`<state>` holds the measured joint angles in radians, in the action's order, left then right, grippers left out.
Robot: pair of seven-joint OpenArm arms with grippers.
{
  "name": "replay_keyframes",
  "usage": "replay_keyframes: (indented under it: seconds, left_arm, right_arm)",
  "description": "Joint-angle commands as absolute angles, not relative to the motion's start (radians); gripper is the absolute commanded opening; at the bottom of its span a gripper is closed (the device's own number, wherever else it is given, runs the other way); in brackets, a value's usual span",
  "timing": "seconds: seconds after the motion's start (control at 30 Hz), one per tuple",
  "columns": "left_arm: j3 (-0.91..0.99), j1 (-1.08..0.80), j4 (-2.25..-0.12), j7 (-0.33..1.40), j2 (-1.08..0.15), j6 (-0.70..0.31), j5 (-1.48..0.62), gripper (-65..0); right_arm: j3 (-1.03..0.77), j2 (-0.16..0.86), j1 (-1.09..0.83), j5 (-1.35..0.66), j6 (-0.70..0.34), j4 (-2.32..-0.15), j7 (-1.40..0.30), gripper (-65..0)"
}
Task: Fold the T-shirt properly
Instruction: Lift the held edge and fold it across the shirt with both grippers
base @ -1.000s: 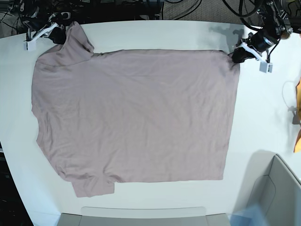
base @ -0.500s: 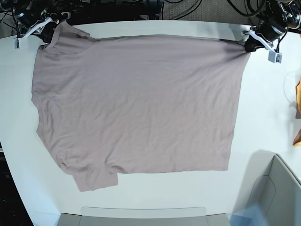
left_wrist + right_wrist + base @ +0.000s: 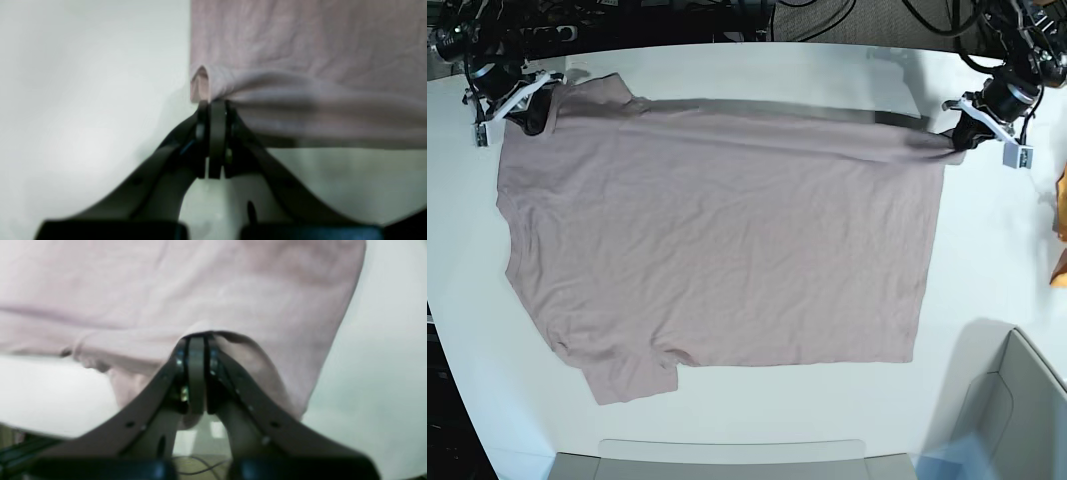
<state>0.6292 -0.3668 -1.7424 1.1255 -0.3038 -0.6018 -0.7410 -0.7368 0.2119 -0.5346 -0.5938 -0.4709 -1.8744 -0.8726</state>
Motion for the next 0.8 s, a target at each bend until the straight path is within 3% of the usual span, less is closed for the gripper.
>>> replay_keyframes:
  seconds: [0.0,0.43,0.77]
  left_arm:
    - [0.619,-0.344,-1.758,1.106,-0.321,-0.599,-0.728,-65.0]
    - [0.504,-0.137,-1.745,1.106,-0.321,-0.581,-0.501,-65.0]
    - [0.458,0.042,-1.54,1.096,-0.326,-0.581,-0.463,-65.0]
  right_arm:
    - [-0.734,0.226,-0.516,-0.596,-0.47,-1.888,-0.852,-65.0]
    - [-0.57,0.226,-0.282,-0.338,-0.47,-1.851,-0.852,-65.0]
    - [-0.536,0.234,-0.088,-0.294,-0.47,-1.682,-0.852,-65.0]
